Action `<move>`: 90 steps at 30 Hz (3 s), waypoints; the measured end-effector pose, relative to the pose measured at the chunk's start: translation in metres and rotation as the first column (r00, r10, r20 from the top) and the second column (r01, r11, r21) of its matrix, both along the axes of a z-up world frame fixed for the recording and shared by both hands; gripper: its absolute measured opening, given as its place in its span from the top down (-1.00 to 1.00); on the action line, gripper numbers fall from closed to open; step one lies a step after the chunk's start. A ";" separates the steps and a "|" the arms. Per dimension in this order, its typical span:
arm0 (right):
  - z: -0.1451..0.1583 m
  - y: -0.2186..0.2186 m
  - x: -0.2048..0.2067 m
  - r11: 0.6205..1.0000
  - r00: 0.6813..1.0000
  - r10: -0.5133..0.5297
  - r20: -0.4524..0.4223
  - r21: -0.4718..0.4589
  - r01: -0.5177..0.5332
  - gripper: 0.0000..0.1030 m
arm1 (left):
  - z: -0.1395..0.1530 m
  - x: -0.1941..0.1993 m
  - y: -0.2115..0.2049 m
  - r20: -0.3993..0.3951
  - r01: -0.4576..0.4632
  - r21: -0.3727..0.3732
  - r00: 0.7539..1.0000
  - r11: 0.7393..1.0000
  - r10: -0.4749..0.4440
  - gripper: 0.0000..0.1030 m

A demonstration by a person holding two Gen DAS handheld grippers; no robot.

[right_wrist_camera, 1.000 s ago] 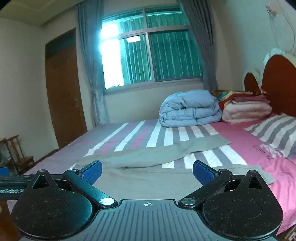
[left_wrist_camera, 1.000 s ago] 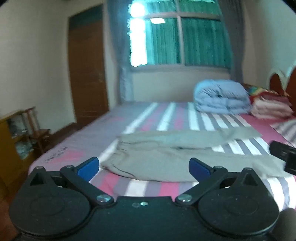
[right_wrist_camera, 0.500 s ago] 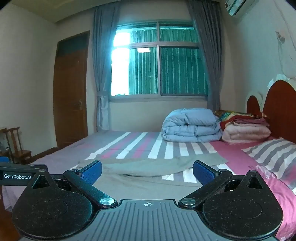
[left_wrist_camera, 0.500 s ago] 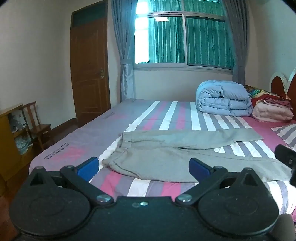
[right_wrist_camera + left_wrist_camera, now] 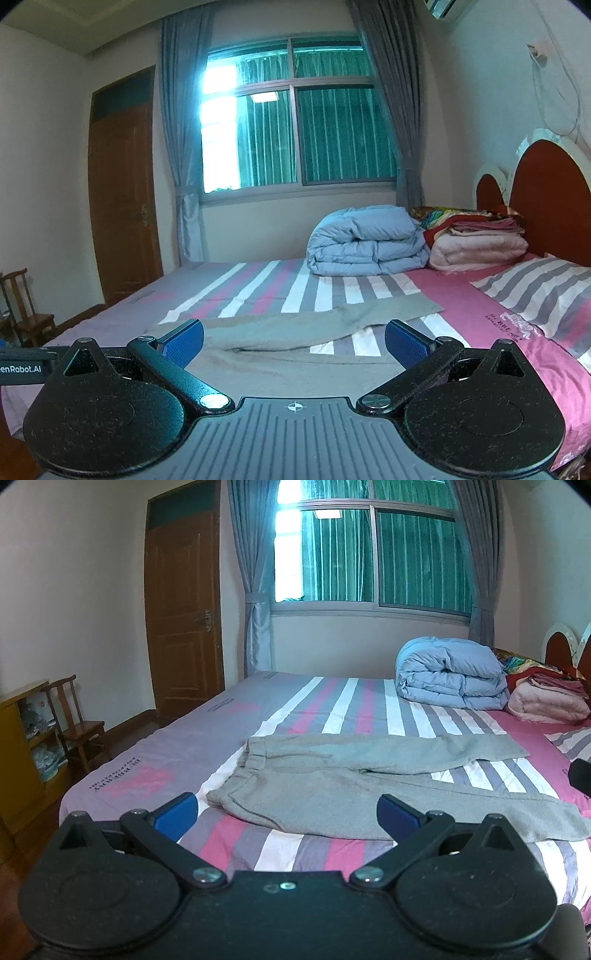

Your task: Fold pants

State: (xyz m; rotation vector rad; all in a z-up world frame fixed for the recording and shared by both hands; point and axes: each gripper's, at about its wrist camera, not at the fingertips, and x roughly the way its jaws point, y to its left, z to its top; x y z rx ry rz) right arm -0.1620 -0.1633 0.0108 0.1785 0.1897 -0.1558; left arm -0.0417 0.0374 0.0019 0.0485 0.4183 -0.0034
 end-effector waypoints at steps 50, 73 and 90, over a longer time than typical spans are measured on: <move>-0.006 -0.006 -0.002 1.000 1.000 -0.004 -0.008 -0.022 0.004 -1.00 | -0.008 0.003 -0.001 -0.010 0.012 0.005 1.000 1.000 -0.012 -0.88; -0.013 -0.002 0.005 0.999 1.000 -0.012 -0.027 -0.040 0.011 -1.00 | -0.017 0.010 -0.003 -0.045 0.010 0.007 0.999 1.000 -0.009 -0.88; -0.049 -0.018 0.030 1.000 0.991 -0.018 -0.132 -0.011 0.017 -1.00 | -0.044 0.026 -0.011 -0.129 0.018 0.050 0.992 0.999 -0.012 -0.88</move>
